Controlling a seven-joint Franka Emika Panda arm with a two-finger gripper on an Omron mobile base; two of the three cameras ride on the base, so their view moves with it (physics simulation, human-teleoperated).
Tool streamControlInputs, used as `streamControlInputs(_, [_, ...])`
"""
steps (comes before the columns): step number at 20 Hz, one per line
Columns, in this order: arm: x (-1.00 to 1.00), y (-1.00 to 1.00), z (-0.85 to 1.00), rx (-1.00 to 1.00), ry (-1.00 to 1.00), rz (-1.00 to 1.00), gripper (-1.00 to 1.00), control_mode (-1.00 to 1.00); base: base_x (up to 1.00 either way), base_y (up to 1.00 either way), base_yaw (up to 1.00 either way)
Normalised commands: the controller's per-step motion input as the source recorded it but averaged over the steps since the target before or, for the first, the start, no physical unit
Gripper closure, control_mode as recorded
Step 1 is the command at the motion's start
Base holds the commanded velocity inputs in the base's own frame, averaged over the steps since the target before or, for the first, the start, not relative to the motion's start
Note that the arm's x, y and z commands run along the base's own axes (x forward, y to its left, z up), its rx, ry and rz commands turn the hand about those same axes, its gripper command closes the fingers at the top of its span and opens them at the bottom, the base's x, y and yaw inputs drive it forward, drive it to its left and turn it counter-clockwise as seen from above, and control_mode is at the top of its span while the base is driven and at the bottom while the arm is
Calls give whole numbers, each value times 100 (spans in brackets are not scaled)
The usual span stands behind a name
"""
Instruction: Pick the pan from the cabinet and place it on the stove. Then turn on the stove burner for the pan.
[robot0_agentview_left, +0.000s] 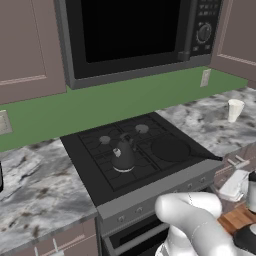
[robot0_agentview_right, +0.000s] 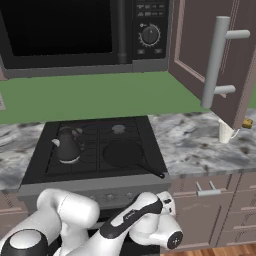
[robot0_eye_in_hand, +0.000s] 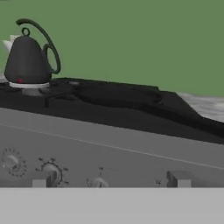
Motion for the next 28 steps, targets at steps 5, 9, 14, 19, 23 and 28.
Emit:
streamControlInputs(5, [32, 0, -31, 0, 0, -14, -100, -100, 0, 0, 0])
streamControlInputs(9, [24, 0, -32, 0, 0, -10, -100, -100, 0, 0, 0])
streamControlInputs(14, [9, -1, -27, 0, 0, -4, -100, -100, 0, 0, 0])
streamControlInputs(19, [1, -1, -10, -2, 0, 0, -100, -100, 0, 0, 0])
streamControlInputs(23, [2, -5, -10, 0, -1, 0, -100, -100, 0, 0, 0])
streamControlInputs(28, [15, -3, -12, 0, 0, 0, -100, -100, 0, 0, 0])
